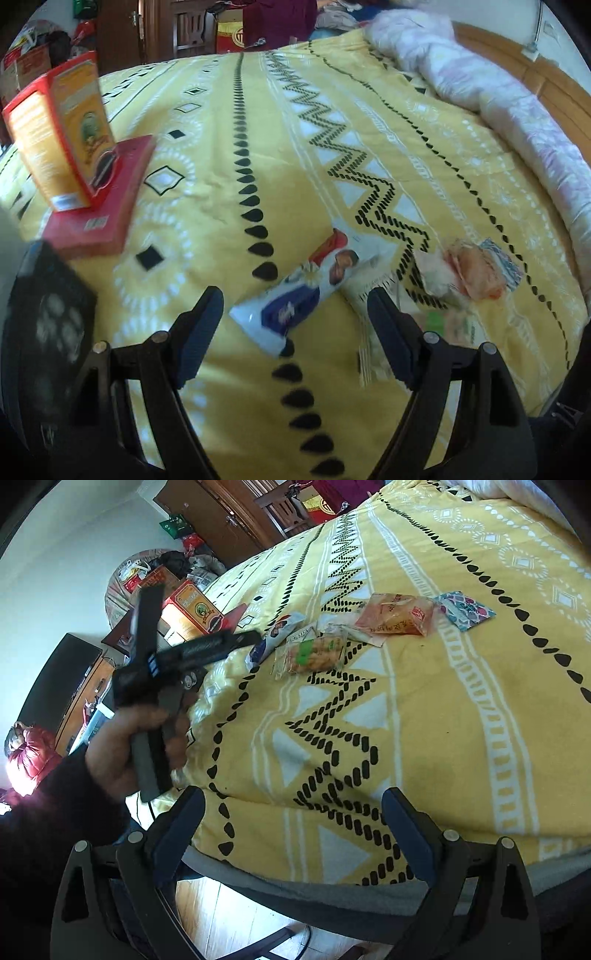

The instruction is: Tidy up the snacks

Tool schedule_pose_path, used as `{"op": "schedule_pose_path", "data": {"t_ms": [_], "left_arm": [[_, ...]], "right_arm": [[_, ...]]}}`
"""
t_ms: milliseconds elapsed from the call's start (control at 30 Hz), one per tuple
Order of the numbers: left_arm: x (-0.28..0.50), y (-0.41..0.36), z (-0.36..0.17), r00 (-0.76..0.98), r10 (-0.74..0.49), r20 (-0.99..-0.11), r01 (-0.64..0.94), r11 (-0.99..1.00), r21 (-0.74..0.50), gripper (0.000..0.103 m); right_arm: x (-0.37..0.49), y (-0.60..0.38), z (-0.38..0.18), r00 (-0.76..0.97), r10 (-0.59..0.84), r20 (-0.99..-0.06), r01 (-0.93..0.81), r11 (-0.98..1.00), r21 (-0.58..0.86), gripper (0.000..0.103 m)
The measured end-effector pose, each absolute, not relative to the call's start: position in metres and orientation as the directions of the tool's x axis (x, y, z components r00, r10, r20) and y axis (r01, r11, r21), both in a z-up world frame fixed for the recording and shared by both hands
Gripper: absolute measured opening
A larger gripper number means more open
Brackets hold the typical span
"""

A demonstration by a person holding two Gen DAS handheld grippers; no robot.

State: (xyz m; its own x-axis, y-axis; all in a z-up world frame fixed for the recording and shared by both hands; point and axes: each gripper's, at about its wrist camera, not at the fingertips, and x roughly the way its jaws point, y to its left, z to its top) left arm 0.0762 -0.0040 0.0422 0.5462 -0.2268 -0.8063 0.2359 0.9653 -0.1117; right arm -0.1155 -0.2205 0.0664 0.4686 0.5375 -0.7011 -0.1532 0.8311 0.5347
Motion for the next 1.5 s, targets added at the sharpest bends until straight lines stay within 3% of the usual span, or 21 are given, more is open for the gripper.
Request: {"op": "schedule_pose_path", "data": {"t_ms": [100,200,267,367,533,700,867,1033,1133,1267,1333,1400,1500], "left_arm": [[0.088,-0.007,0.031,0.513,-0.213,-0.831,0.237,0.966,-0.101,0.078],[0.095,-0.009,0.021,0.487,-0.207,-0.849,0.248,0.964,-0.093,0.066],[0.094,-0.010,0.019,0.486,-0.202,-0.851,0.256,0.963,-0.083,0.049],[0.087,-0.004,0.024,0.472,-0.229,-0.852,0.245,0.962,-0.122,0.032],[0.045,0.012,0.043,0.491,-0.228,-0.841,0.228,0.965,-0.128,0.030],[0.006,0.034,0.027,0.469,-0.228,-0.853,0.209,0.967,-0.144,0.030],[-0.001,0.038,0.023,0.473,-0.244,-0.846,0.205,0.965,-0.164,0.031],[-0.001,0.038,0.020,0.490,-0.245,-0.836,0.196,0.966,-0.168,0.032],[-0.004,0.040,0.019,0.498,-0.253,-0.830,0.188,0.965,-0.181,0.033],[-0.006,0.041,0.018,0.503,-0.260,-0.825,0.190,0.964,-0.188,0.033],[-0.007,0.041,0.018,0.507,-0.262,-0.821,0.189,0.963,-0.191,0.034],[-0.008,0.040,0.017,0.512,-0.268,-0.816,0.192,0.962,-0.195,0.040],[-0.008,0.035,0.017,0.518,-0.272,-0.811,0.200,0.960,-0.194,0.058]], "right_arm": [[-0.113,-0.227,0.064,0.470,0.532,-0.705,-0.138,0.833,0.536,0.098],[-0.113,-0.230,0.063,0.474,0.525,-0.707,-0.122,0.834,0.538,0.098],[-0.112,-0.230,0.063,0.471,0.525,-0.709,-0.124,0.835,0.535,0.098],[-0.112,-0.225,0.065,0.460,0.530,-0.712,-0.143,0.836,0.530,0.098],[-0.098,-0.213,0.086,0.451,0.550,-0.703,-0.238,0.833,0.499,0.095],[-0.045,-0.188,0.108,0.430,0.491,-0.758,-0.395,0.857,0.331,0.095],[0.016,-0.149,0.090,0.376,0.381,-0.845,-0.573,0.812,0.112,0.093],[0.042,-0.126,0.056,0.341,0.268,-0.901,-0.664,0.748,-0.029,0.083],[0.034,-0.122,0.045,0.297,0.248,-0.922,-0.625,0.781,0.009,0.070],[0.000,-0.126,0.054,0.200,0.379,-0.903,-0.532,0.816,0.225,0.068],[-0.015,-0.130,0.062,0.205,0.399,-0.894,-0.518,0.819,0.247,0.067],[-0.021,-0.140,0.069,0.229,0.411,-0.882,-0.464,0.843,0.272,0.072],[-0.019,-0.155,0.073,0.280,0.455,-0.845,-0.336,0.871,0.358,0.075]]}}
